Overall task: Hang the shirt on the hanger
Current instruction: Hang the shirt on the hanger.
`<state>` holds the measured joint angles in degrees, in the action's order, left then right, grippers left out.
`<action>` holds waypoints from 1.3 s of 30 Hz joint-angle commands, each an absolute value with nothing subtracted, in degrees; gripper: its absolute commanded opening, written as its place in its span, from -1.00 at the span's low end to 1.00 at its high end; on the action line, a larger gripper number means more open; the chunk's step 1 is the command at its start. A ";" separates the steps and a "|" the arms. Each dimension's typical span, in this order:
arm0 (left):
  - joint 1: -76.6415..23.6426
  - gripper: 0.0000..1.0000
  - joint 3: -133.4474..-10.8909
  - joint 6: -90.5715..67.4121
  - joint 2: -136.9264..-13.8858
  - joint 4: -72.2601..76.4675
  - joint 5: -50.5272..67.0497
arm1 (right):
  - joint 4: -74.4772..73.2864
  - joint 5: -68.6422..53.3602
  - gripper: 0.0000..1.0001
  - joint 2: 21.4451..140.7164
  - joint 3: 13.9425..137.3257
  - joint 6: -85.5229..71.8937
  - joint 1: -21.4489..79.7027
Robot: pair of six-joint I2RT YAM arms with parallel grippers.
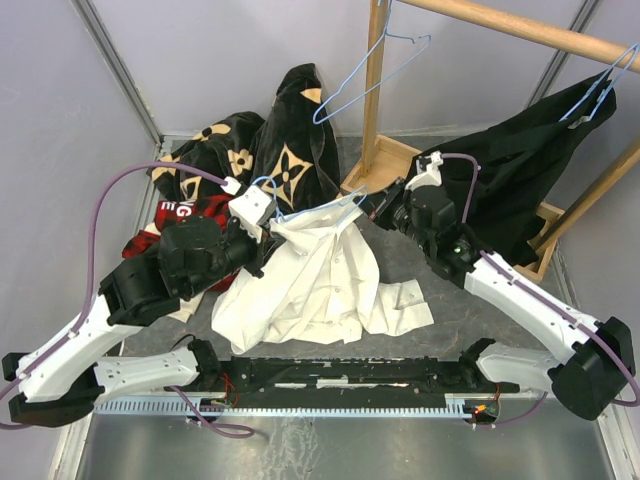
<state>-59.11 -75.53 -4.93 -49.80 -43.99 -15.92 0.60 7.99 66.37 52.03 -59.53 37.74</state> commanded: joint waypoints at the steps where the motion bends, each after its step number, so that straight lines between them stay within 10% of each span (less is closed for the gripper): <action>1: -59.14 -0.95 -76.55 -7.36 -46.38 -40.84 -15.71 | -4.04 12.41 -1.00 67.03 56.88 -49.97 32.84; 39: -59.16 -0.95 -76.22 -5.25 -45.90 -43.95 -13.68 | -21.66 35.50 -1.00 69.54 80.11 -6.02 23.80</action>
